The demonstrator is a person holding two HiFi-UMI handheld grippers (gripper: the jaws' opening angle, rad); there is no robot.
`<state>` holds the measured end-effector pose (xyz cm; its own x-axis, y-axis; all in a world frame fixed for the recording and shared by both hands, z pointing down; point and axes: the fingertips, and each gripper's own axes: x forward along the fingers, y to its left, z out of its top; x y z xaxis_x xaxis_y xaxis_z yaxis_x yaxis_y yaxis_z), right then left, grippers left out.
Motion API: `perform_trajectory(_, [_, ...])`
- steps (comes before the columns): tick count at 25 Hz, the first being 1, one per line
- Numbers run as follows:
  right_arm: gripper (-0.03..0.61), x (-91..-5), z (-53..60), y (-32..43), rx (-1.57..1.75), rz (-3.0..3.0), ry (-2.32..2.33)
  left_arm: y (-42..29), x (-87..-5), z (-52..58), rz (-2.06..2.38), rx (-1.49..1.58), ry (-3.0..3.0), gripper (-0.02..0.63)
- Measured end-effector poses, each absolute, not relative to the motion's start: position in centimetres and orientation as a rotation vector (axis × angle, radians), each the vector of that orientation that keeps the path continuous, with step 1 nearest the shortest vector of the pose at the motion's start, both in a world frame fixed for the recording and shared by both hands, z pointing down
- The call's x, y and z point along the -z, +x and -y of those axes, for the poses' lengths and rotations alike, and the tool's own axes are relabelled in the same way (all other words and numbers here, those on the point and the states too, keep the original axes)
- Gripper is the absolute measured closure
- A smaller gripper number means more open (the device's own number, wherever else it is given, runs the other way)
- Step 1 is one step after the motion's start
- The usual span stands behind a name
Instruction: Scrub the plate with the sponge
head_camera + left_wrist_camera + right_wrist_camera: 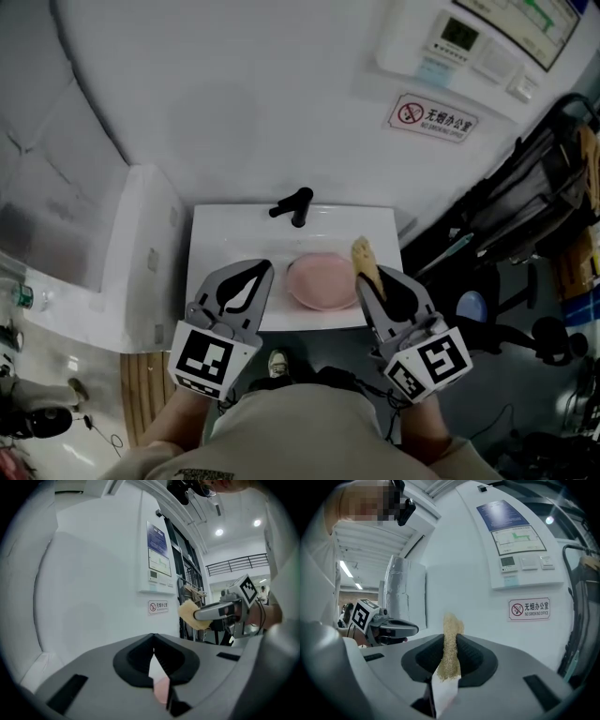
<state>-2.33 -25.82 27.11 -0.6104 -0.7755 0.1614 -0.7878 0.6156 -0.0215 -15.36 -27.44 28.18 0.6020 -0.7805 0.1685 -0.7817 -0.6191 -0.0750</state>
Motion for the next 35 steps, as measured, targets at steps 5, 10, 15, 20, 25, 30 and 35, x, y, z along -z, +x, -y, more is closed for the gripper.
perform_trajectory(5, [0.497,-28.2,27.6,-0.9,-0.176,2.69,1.309,-14.5,-28.9,29.1,1.367,-0.324,2.785,0.607])
perform_trajectory(10, [0.497,-29.5,29.3,0.8,-0.221,2.68,1.273,-13.2,-29.7,30.5,1.359,-0.363,2.746,0.607])
perform_trajectory(15, [0.497,-30.8,31.4,2.1,-0.206,2.685,1.237,-12.0,-30.7,31.7,1.274,-0.27,2.651,0.607])
perform_trajectory(20, [0.497,-32.3,34.1,2.9,-0.177,2.662,1.198,-11.7,-33.3,33.8,1.285,-0.349,2.577,0.606])
perform_trajectory(25, [0.497,-35.6,36.6,2.8,-0.26,2.633,1.137,-11.3,-37.1,36.3,1.277,-0.423,2.478,0.565])
perform_trajectory(30, [0.497,-39.5,39.0,1.9,-0.337,2.617,1.076,-11.1,-41.8,38.1,1.236,-0.471,2.387,0.483])
perform_trajectory(35, [0.497,-44.0,40.8,1.1,-0.412,2.584,1.028,-10.7,-48.5,38.5,1.132,-0.58,2.268,0.433])
